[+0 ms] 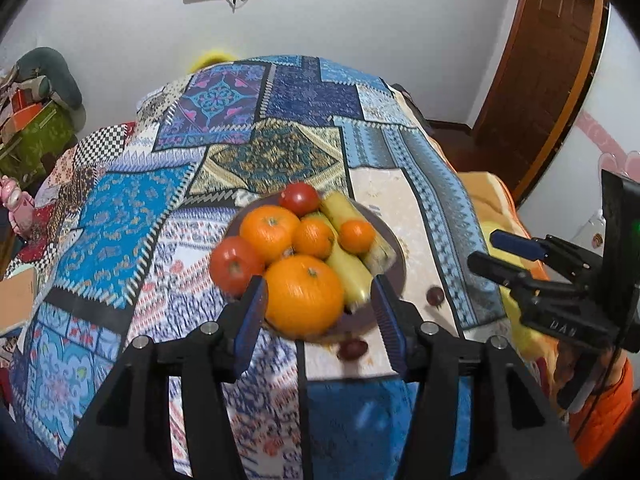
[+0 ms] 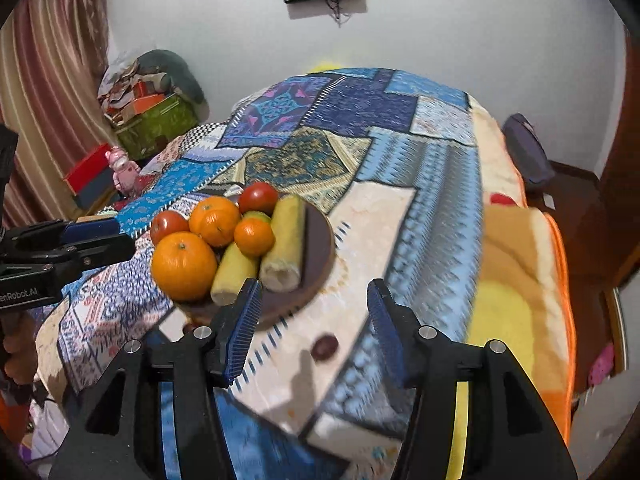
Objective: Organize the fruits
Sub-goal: 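Grasp a dark red plum with the right tool while the left tool grasps another plum, then carry both plums onto the purple plate and open both tools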
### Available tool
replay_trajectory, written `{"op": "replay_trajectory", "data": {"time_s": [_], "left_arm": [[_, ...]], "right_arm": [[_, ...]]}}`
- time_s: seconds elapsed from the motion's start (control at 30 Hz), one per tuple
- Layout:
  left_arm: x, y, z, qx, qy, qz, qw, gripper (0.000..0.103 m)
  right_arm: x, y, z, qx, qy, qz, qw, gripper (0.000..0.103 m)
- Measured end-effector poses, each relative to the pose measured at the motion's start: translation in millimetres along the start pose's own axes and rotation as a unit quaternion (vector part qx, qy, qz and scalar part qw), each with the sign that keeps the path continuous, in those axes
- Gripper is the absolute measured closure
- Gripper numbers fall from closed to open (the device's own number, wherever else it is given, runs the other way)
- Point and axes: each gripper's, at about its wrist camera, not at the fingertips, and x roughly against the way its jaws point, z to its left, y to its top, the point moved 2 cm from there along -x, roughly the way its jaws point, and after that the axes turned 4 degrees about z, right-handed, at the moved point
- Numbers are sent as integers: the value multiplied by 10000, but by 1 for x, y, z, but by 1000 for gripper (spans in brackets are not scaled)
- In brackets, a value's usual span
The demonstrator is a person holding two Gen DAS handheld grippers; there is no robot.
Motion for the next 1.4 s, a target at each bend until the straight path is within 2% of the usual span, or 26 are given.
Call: {"op": "replay_trajectory", "data": {"time_s": [0.37,0.5,0.7,0.83,1.07,1.17,1.4], "left_arm": [[-26,-45,-23,13,-173,543,9984,50],[-43,-52,-27,12,-171,748,9971,51],[-63,-52,-31,-10,-116,910,9958,53],[-76,-52,-28,121,-177,1055,9942,58],[-80,-52,-27,154,-91,980,9950,69],[-81,-51,-24,239,-107,972,9949,76],[-74,-54,-23,218,-138,933,9953,77]], "right_arm": [[-4,-35,-6,-219,45,335,9992,52],[-15,-42,-3,-205,185,495,9984,62],[-32,-43,-2,-241,244,647,9973,67],[-44,-41,-5,-279,272,746,9965,71],[-60,-42,-7,-304,242,864,9955,76],[-62,-41,-7,-278,171,837,9960,83],[-56,-42,-5,-254,182,773,9965,87]]}}
